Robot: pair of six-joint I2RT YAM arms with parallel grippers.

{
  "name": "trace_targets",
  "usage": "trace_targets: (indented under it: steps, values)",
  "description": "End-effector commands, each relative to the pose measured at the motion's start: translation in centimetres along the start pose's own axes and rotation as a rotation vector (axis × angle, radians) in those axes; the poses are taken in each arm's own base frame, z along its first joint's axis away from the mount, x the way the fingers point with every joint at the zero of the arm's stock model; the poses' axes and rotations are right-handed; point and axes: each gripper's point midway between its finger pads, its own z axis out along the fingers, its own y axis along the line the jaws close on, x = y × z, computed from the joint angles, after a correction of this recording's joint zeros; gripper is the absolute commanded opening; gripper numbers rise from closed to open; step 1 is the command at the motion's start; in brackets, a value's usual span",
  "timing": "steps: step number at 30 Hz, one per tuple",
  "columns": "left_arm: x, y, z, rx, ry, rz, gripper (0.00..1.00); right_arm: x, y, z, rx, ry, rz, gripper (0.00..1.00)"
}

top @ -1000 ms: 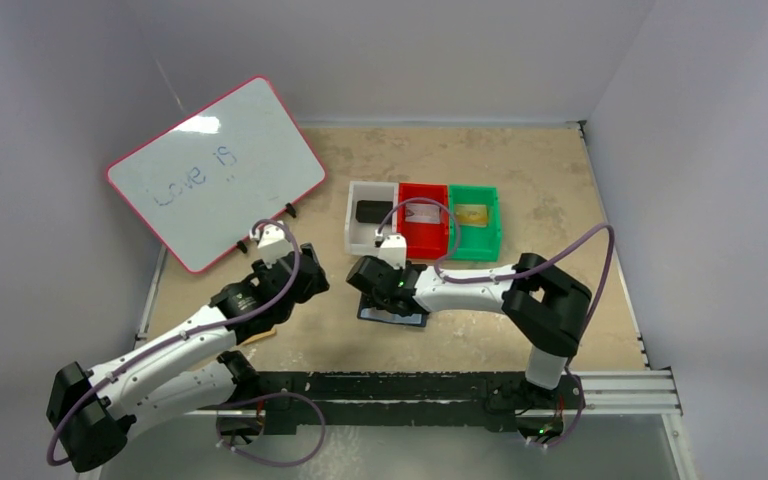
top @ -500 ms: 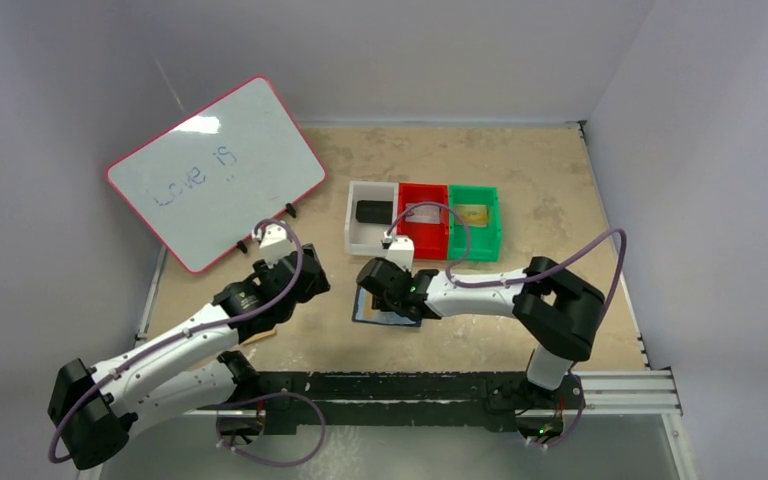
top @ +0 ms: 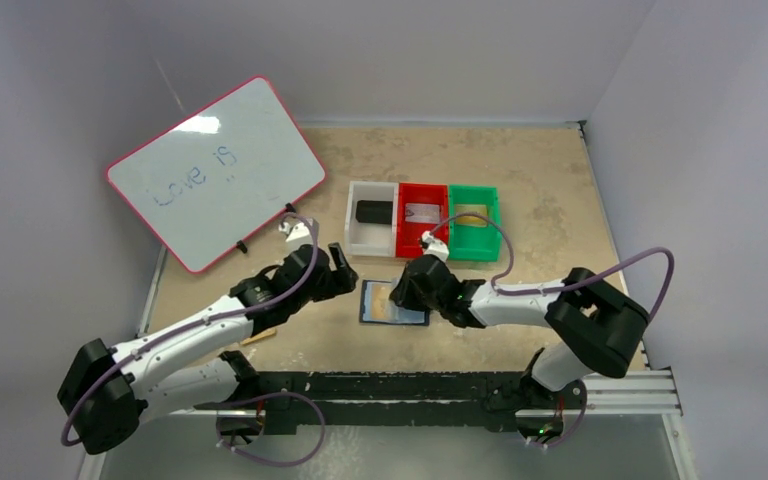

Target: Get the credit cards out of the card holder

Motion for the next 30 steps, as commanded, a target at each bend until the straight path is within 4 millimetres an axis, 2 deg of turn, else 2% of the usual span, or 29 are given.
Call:
trace_targets:
  steps: [1, 6, 12, 21, 25, 30]
  values:
    - [1.0, -6.4, 0.4, 0.293, 0.077, -0.044, 0.72, -0.3, 1.5, -0.7, -0.164, 0.007, 0.075, 0.29]
    - [3.6, -9.6, 1.0, 0.408, 0.162, -0.039, 0.72, 0.0, 0.5, -0.6, -0.182, 0.013, 0.13, 0.3]
    - [6.3, -11.6, 2.0, 0.434, 0.192, -0.022, 0.72, 0.4, -0.6, -0.3, -0.192, 0.022, 0.186, 0.28]
    - [9.0, -10.5, 4.4, 0.367, 0.211, -0.047, 0.72, 0.6, -1.7, -0.3, -0.172, 0.026, 0.216, 0.28]
    - [9.9, -10.3, 4.6, 0.365, 0.238, -0.034, 0.71, 0.3, -1.6, -0.6, -0.181, 0.018, 0.226, 0.31]
    - [11.1, -8.8, 5.3, 0.313, 0.266, -0.033, 0.71, -0.4, -1.2, -1.3, -0.2, -0.001, 0.232, 0.36]
